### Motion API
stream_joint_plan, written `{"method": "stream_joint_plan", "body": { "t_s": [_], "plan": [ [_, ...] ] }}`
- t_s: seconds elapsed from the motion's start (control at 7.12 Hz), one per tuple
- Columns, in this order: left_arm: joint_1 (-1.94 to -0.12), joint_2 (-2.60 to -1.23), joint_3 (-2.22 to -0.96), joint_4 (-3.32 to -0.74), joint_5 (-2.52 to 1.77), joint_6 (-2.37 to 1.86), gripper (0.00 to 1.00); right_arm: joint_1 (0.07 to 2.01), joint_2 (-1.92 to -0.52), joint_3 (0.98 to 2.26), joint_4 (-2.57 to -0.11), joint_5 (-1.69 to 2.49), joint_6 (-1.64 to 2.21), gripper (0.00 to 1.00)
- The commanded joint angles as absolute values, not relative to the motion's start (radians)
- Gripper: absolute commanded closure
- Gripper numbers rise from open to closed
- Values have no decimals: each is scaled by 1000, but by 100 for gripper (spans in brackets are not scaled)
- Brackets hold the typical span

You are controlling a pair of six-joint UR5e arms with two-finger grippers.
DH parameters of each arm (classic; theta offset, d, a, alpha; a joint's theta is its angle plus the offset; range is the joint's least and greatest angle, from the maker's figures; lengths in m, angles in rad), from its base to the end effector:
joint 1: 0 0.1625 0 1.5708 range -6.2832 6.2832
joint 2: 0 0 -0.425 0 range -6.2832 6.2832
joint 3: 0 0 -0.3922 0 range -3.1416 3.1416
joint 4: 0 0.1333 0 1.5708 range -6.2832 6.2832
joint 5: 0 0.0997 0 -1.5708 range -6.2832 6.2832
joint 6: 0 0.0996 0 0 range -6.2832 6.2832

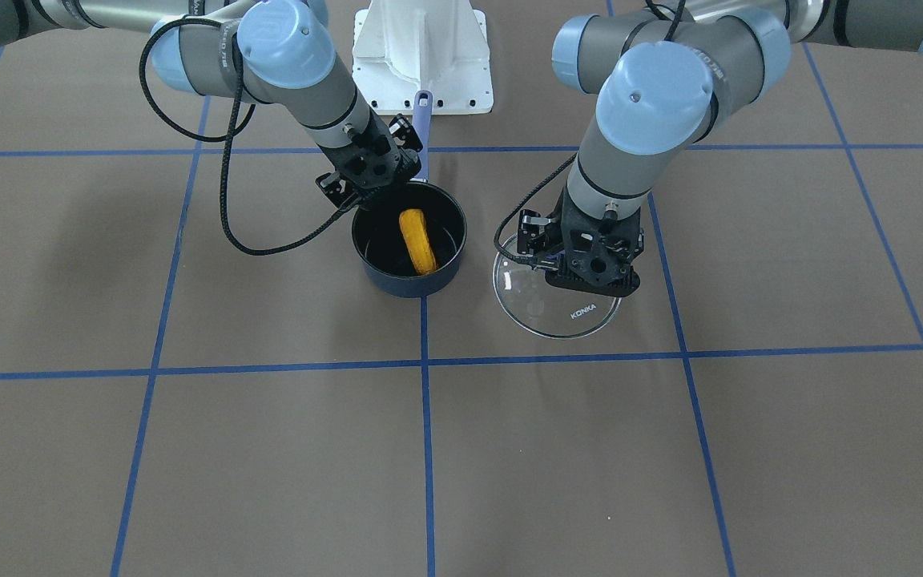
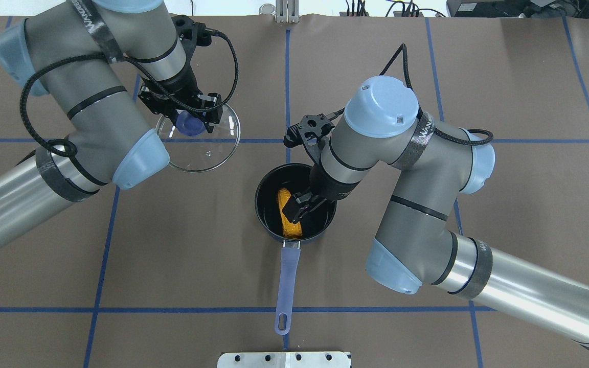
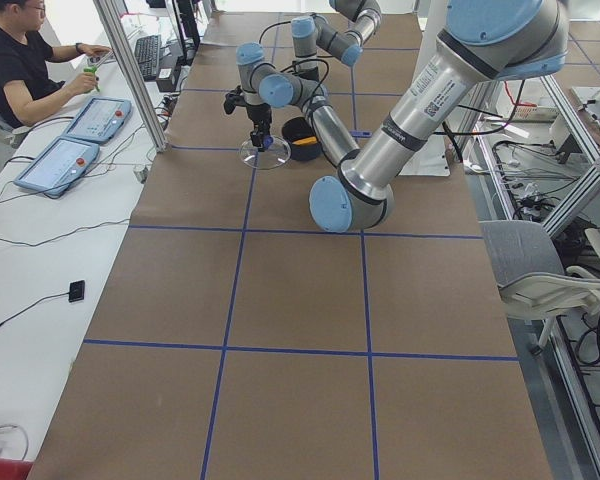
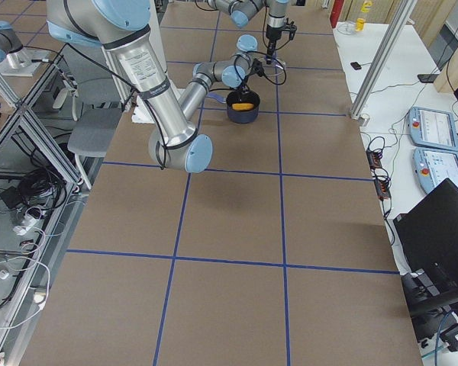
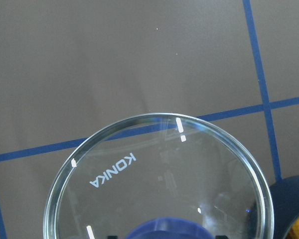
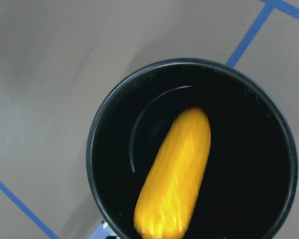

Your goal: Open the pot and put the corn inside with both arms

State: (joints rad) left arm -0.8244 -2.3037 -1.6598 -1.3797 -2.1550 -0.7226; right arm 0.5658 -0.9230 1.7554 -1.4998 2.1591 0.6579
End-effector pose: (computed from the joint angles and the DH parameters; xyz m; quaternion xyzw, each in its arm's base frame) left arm 0.4048 -0.5531 0.1994 0.0370 0.4023 0.1002 0.9093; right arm -0.5045 -0.4128 0.1843 0.0887 -0.4844 -0.2733 0.8263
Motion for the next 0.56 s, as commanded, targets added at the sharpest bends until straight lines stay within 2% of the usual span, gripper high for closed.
{"method": "stream_joint_plan", "body": {
  "t_s": [0.0,0.42],
  "plan": [
    [-872,-2150,-1727,-1436,-2178,-610,44,597,-922,1759,-1496,2160,657,1],
    [-949,-1979,-1747,-1439,-2209,-380,42,638,-930,1759,-1497,2171,647,1]
  ]
}}
